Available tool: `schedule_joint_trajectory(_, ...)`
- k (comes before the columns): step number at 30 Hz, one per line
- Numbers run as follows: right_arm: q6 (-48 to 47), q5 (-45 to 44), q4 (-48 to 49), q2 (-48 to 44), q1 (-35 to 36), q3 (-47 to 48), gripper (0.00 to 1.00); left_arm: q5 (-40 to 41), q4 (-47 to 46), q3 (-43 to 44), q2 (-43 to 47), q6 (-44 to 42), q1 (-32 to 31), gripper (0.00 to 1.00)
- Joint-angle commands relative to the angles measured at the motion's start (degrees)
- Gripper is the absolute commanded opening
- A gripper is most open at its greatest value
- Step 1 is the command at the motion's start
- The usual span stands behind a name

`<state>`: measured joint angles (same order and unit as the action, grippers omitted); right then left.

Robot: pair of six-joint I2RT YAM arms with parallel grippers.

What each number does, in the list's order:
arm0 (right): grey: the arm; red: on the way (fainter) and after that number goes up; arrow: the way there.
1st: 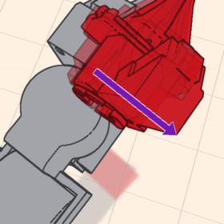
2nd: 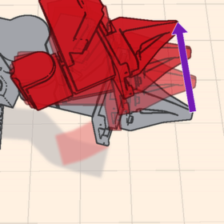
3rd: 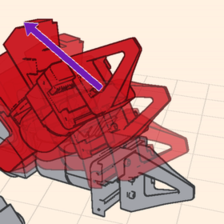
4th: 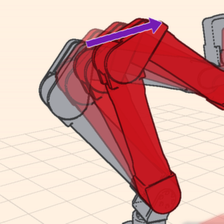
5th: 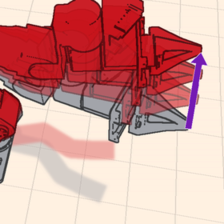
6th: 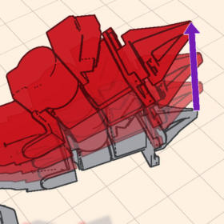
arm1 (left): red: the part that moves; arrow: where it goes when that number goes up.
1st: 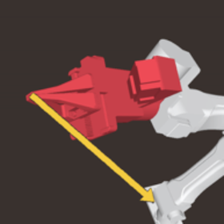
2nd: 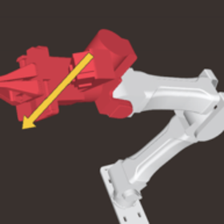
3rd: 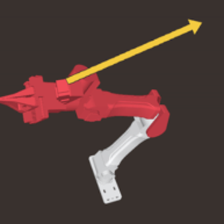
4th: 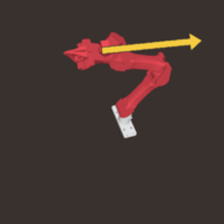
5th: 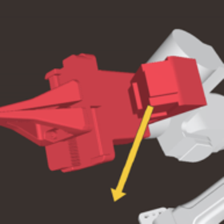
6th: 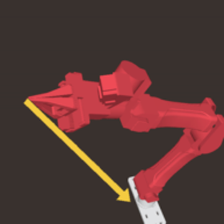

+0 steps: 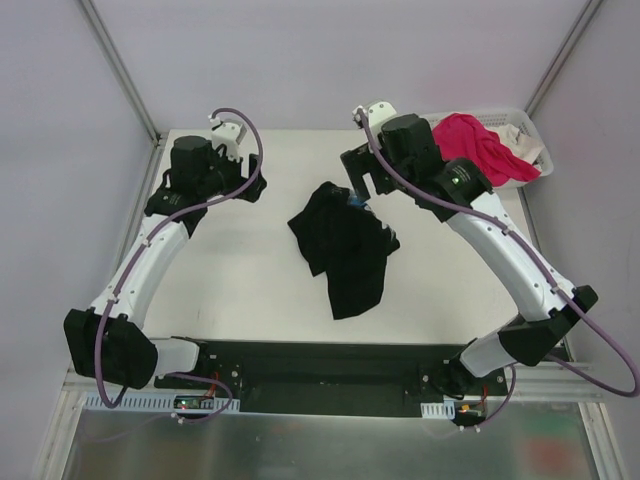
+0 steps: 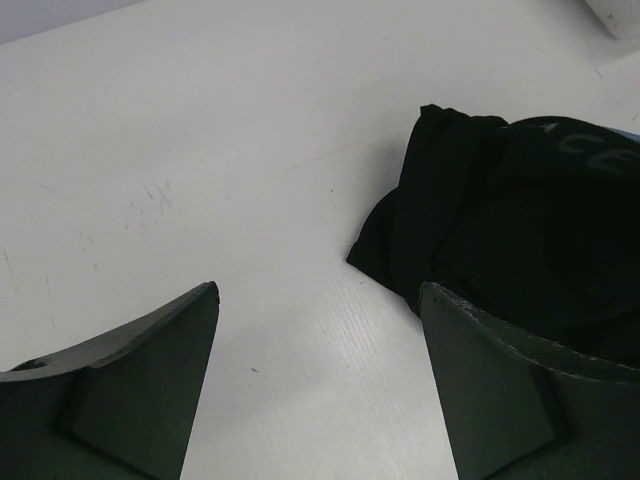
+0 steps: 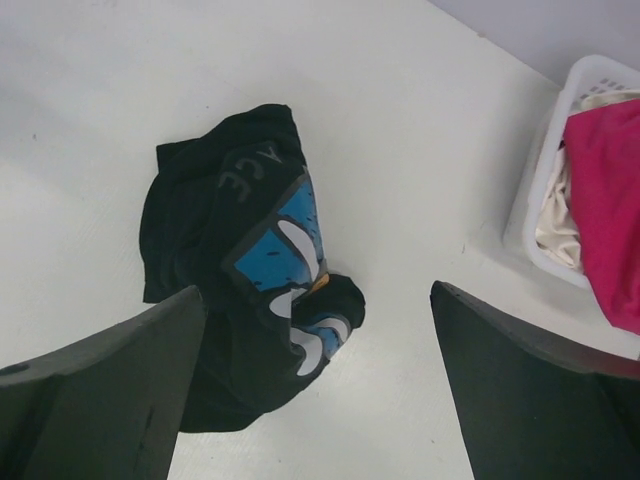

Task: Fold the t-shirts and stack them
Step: Move the tshirt to the center of the board

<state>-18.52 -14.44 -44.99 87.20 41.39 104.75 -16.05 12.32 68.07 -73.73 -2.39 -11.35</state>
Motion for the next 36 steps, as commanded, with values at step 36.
schedule_joint_trajectory(36, 10.35, -1.12, 10.01, -11.0, -10.19, -26.7, 0.96, -9.69, 19.85, 1.19, -4.14, -6.48, -7.98, 0.59)
